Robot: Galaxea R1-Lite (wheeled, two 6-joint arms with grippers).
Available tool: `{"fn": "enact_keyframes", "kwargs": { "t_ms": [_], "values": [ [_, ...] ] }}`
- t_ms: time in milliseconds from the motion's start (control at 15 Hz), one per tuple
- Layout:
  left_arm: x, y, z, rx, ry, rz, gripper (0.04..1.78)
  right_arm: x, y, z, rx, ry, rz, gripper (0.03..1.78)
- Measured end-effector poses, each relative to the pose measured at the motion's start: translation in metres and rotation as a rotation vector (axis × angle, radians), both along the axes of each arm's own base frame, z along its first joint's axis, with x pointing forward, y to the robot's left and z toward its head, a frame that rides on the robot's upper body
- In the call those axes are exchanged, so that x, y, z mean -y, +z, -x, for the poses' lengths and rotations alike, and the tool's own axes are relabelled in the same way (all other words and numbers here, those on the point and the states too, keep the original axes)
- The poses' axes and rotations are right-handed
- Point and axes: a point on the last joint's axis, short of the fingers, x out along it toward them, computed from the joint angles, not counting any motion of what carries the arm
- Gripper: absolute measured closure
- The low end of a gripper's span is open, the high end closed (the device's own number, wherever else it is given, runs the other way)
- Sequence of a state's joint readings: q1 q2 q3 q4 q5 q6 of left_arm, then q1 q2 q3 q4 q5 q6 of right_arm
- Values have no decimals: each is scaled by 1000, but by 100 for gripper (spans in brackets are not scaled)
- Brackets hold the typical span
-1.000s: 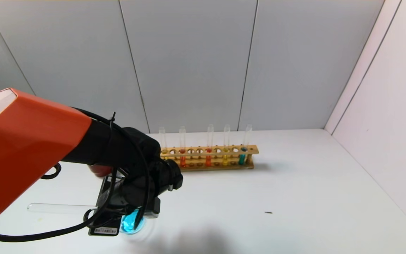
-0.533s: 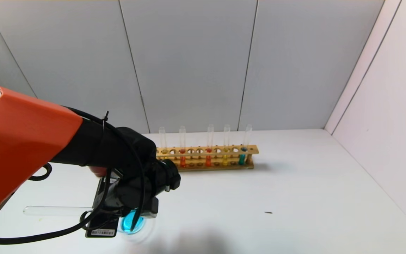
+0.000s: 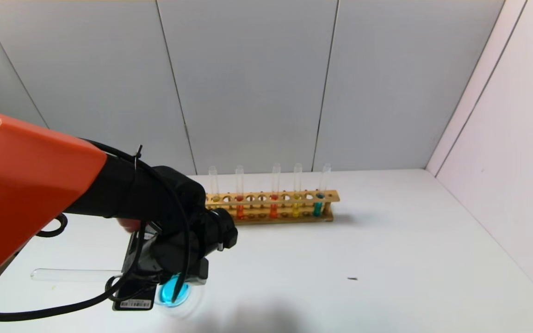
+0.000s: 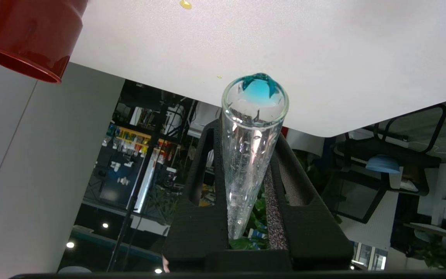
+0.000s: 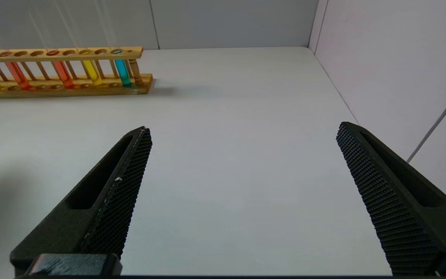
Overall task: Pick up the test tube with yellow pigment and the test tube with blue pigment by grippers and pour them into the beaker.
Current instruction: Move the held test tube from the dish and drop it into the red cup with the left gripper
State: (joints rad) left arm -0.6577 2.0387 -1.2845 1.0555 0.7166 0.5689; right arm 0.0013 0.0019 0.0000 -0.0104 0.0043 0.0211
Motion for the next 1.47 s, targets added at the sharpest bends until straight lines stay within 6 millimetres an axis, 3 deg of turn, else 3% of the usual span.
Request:
{"fn": "enact_keyframes", "kwargs": {
  "t_ms": [800, 1200, 1467],
  "values": [
    [9, -28, 0, -20, -8, -21, 150, 0, 0, 0, 0, 0, 0, 7],
    [9, -13, 0, 33, -6, 23, 150, 0, 0, 0, 0, 0, 0, 7],
    [-1, 12, -3, 182, 79, 147, 150, 0, 0, 0, 0, 0, 0, 7]
  ]
}}
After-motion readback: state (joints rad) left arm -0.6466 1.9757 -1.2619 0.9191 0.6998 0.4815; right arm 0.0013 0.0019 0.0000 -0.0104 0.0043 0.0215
